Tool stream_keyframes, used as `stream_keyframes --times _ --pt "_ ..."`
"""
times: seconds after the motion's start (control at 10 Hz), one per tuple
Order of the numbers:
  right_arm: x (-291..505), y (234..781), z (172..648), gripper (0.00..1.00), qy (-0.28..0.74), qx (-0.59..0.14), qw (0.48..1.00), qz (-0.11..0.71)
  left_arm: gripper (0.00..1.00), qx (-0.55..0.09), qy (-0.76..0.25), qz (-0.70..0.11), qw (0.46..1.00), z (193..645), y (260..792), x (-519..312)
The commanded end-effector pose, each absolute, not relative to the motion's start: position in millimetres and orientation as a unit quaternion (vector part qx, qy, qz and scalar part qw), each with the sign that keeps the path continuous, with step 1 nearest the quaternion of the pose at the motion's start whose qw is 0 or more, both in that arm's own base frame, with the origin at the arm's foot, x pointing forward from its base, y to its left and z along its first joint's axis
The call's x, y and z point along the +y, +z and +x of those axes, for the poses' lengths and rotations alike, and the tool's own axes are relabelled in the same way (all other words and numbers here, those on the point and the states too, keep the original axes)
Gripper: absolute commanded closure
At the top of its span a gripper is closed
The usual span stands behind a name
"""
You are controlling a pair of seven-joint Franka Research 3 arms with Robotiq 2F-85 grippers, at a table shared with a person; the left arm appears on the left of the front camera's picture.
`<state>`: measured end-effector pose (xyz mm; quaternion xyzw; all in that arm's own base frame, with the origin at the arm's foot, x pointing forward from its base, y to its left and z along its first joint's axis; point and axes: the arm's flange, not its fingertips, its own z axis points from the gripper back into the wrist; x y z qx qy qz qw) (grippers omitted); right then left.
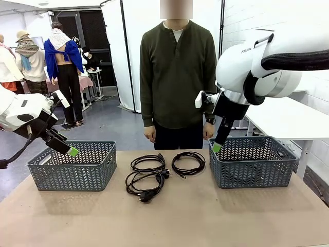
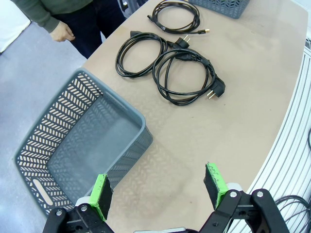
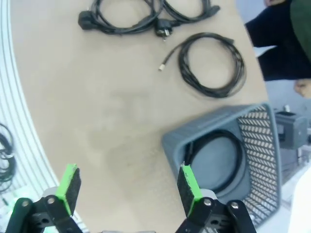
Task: Organize the cables according to human instructions.
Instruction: Pick up a bundle of cables and place it in the basket indicated by the human.
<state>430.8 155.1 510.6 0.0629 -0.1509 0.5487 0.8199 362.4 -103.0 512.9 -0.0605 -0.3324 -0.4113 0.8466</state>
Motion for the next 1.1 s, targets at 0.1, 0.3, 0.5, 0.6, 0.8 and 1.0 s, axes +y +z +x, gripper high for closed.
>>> stream_keyframes --times 0.1,0.3,0.5,0.6,0.8,1.0 --pt "167.0 488.0 418.4 0.00 0.562 -0.161 0.807 0.086 0.00 -0.333 -0.409 -0.062 0.847 362.9 512.6 -101.7" --pt "170.3 494.7 418.1 0.00 0.559 -0.147 0.813 0.074 0.00 -0.333 -0.409 -0.062 0.847 362.9 512.6 -101.7" --pt "170.3 494.7 418.1 0.00 0.559 -0.147 0.813 0.074 0.00 -0.333 -0.409 -0.062 0.847 362.9 512.6 -101.7" --pt "170.3 494.7 418.1 0.00 0.559 -0.147 0.813 0.074 0.00 -0.333 -0.409 -0.062 0.847 362.9 512.6 -101.7" --pt "170.3 494.7 418.1 0.00 0.559 -0.147 0.813 0.074 0.00 -0.333 -0.409 -0.062 0.847 362.9 512.6 -101.7" --pt "170.3 494.7 418.1 0.00 0.559 -0.147 0.813 0.074 0.00 -0.333 -0.409 -0.062 0.847 362.9 512.6 -101.7"
